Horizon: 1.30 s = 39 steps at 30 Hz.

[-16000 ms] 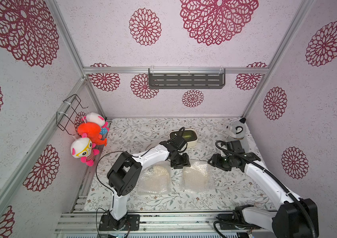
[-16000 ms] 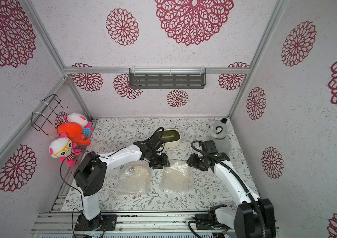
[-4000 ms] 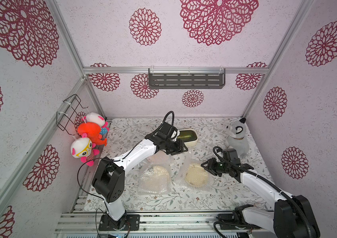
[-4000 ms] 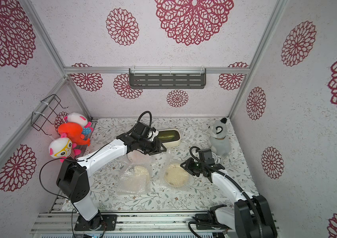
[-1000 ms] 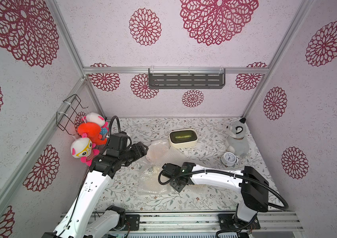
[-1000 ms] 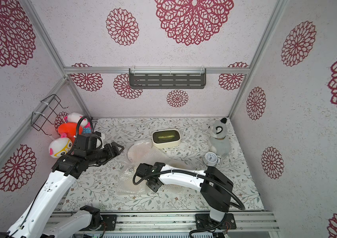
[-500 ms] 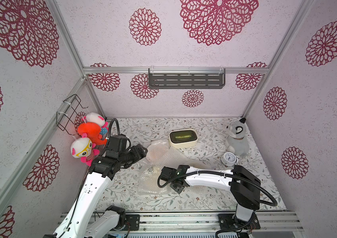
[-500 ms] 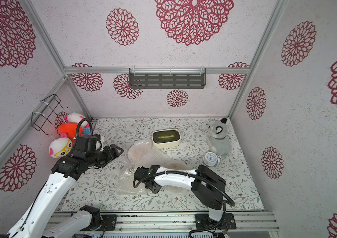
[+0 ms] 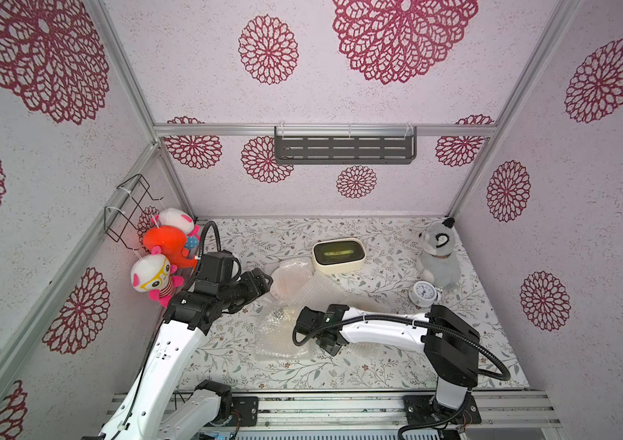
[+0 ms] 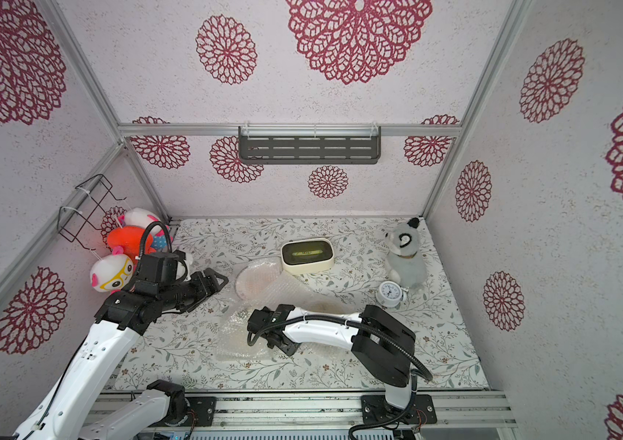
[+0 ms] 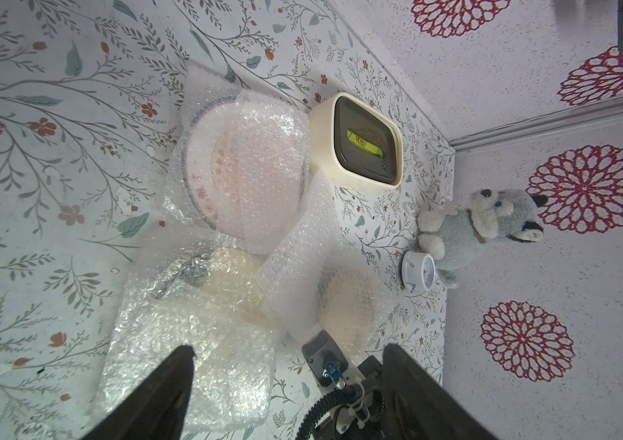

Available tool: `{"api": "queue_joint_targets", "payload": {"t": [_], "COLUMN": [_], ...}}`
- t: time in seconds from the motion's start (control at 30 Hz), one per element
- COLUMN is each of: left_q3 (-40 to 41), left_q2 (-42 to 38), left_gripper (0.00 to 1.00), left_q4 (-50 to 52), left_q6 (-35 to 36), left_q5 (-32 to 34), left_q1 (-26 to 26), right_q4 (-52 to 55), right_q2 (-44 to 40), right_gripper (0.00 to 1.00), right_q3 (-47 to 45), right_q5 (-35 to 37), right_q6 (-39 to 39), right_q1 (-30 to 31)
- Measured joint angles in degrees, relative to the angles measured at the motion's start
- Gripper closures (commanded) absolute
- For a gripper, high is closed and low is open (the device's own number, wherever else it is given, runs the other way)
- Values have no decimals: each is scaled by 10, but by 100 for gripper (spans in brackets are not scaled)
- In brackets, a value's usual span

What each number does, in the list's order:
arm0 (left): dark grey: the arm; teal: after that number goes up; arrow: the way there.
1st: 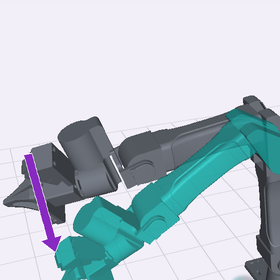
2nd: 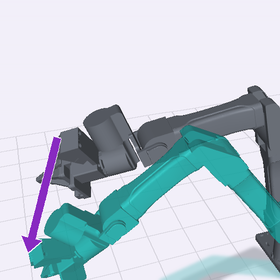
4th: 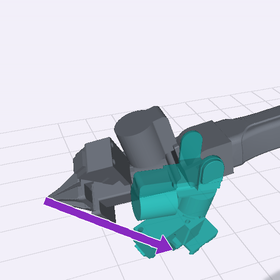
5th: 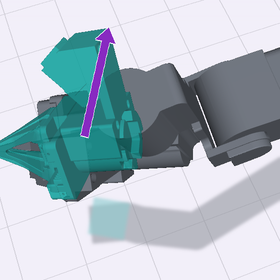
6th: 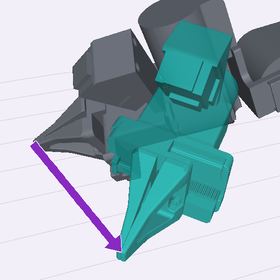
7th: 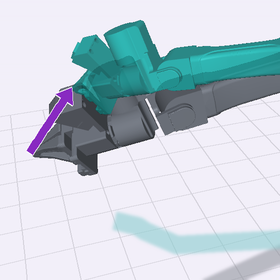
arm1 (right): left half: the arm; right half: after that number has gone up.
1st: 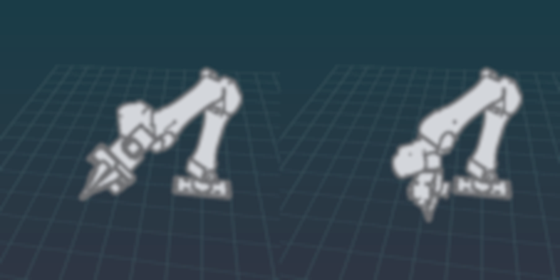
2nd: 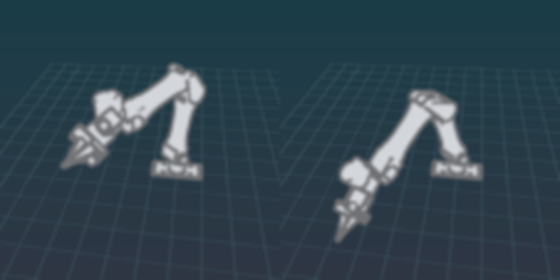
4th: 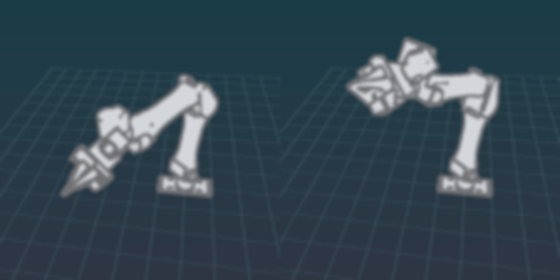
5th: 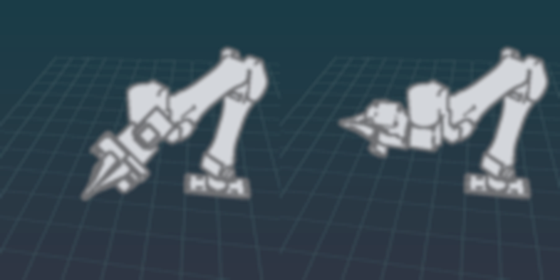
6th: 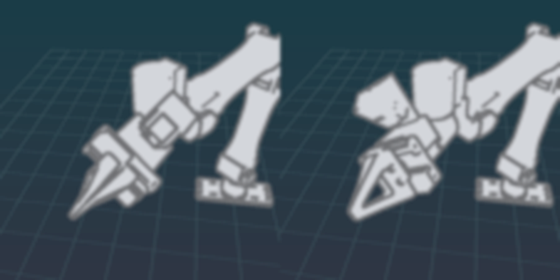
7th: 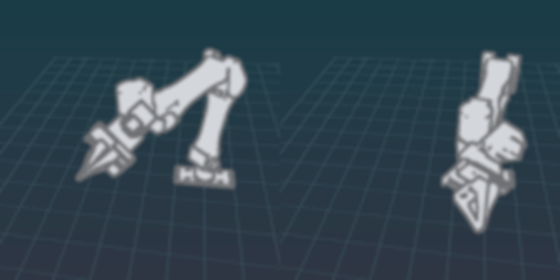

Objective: Unpack dinner plates from bubble wrap
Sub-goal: Unwrap the bubble wrap at the center of the board.

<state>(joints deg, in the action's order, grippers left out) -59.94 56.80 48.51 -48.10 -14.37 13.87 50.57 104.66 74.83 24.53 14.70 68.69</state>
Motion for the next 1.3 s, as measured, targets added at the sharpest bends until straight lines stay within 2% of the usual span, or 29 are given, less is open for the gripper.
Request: {"api": "queue_joint_targets", "payload": {"t": [0.33,0.4,0.43,0.47,0.57,0.7,0.87,0.97,1.07,1.17,1.3], "left_q3": [-1,-5,-9,-13,-30,-52,-55,-57,-57,-57,-55], "left_q2": [11,23,31,41,71,101,113,122,130,134,137], "left_gripper": [19,19,19,19,19,19,19,19,19,20,20], "left_q4": [-7,-11,-13,-15,-23,-32,-41,-42,-42,-43,-46], "left_q6": [0,0,0,0,1,2,3,3,3,2,-1], "left_q5": [-8,-16,-19,-22,-30,-36,-44,-49,-53,-58,-59], "left_q1": [0,0,0,0,0,-1,-1,0,0,0,18], "right_q4": [40,42,41,38,29,5,-34,-50,-63,-71,-77], "right_q2": [-30,-42,-49,-58,-80,-122,-194,-193,-169,-142,-133], "right_gripper": [100,96,91,84,74,71,75,80,81,77,66], "right_q3": [29,29,28,26,18,0,-13,-5,-1,-1,-1], "right_q5": [38,37,35,29,-5,-73,-133,-149,-164,-183,-214], "right_q6": [-1,-2,-3,-7,-19,-15,-4,-1,-3,-7,-5], "right_q1": [-21,-32,-38,-44,-59,-94,-201,-263,-292,-298,-305]}}
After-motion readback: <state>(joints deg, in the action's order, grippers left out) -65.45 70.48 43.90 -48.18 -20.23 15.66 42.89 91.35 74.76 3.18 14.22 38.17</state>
